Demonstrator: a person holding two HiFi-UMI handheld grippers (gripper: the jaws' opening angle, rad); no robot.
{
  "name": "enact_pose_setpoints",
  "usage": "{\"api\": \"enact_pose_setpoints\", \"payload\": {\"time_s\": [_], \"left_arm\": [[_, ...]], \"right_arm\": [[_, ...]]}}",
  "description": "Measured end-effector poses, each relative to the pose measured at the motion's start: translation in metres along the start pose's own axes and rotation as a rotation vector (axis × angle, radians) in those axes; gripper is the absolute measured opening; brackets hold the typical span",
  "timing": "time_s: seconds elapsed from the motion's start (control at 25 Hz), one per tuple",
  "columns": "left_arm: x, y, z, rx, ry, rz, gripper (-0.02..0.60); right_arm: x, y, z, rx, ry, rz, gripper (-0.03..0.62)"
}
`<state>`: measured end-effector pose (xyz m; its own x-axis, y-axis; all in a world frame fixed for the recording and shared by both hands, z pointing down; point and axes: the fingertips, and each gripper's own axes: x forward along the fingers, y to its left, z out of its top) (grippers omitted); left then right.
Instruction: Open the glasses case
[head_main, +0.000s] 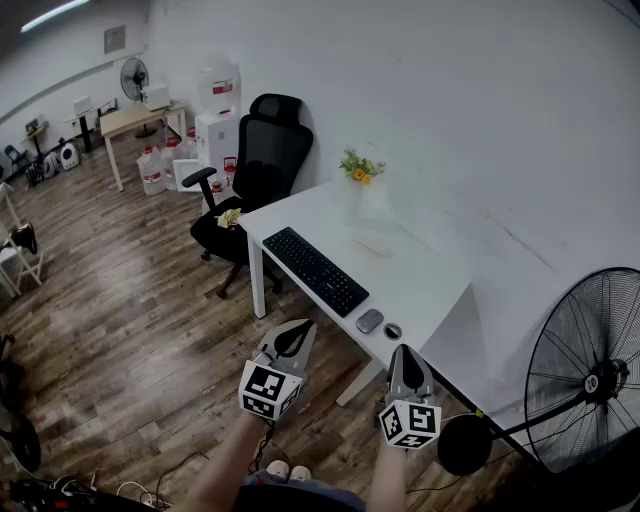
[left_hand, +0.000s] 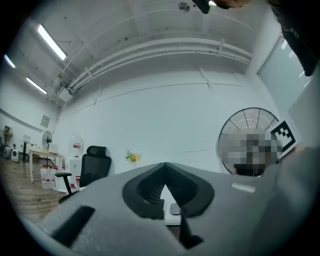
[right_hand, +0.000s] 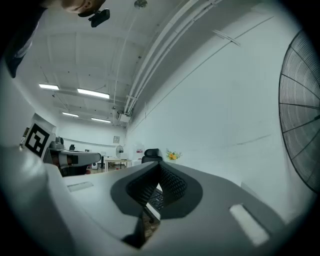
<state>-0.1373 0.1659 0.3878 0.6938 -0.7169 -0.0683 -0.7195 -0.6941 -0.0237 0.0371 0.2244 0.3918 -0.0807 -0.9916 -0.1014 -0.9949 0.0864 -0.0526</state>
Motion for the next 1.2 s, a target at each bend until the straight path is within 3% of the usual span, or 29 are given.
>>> {"api": "enact_pose_setpoints", "payload": {"time_s": [1.08,1.2], "left_arm": [[0.020,-0.003,-0.008,-0.030,0.020,-0.011,0.008],[0.022,-0.004,-0.009,-0.033,0.018,-0.014,0.040]], "right_arm": [[0.010,-0.019,0.000,0.031,-0.009,-0.021,0.012],[0.010,-0.023,-0.001,0.034,-0.009,-0.020,0.012]]}}
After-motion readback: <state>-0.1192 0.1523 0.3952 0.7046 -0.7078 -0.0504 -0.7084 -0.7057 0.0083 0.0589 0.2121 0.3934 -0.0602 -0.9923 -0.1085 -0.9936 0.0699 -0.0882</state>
